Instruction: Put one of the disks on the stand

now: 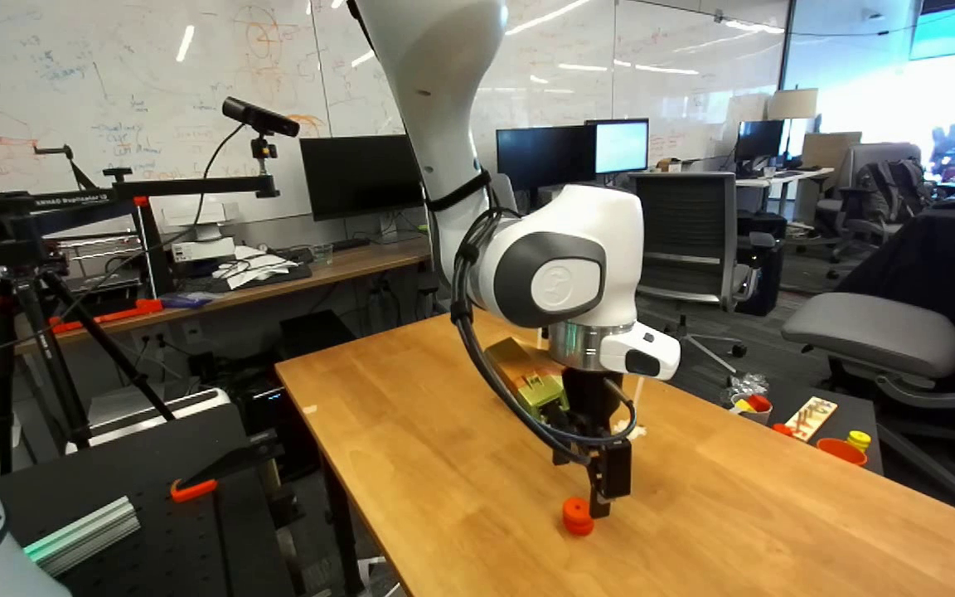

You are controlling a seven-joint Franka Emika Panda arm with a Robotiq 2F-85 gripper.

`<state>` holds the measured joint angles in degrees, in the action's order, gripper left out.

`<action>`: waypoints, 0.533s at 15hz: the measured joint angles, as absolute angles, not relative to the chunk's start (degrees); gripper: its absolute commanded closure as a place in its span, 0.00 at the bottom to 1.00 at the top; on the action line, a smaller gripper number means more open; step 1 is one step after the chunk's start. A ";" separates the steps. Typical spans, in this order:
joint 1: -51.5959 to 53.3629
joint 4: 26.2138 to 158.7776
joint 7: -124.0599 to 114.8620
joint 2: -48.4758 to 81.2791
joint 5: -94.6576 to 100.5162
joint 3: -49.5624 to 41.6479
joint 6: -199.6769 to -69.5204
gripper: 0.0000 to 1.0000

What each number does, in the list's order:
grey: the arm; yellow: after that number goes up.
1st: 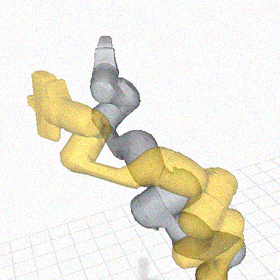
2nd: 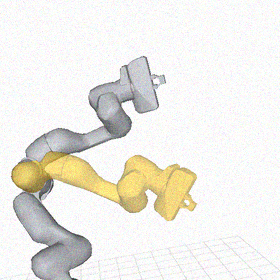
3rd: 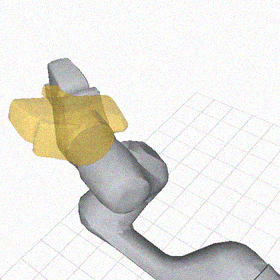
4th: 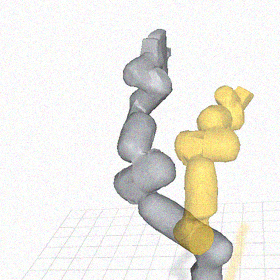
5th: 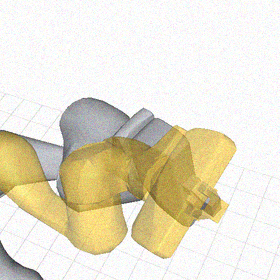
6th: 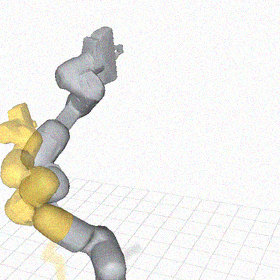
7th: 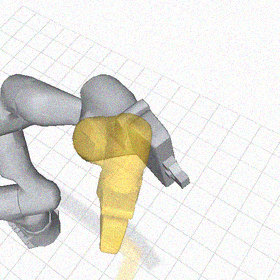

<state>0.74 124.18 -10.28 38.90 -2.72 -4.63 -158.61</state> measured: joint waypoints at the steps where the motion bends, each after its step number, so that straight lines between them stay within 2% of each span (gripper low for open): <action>1: 0.78 123.67 -10.43 39.68 -2.75 -4.62 -158.89 0.00; 8: 1.05 119.50 -11.26 44.34 -2.77 -4.64 -159.48 0.00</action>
<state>1.05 119.50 -11.26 44.34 -2.77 -4.64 -159.48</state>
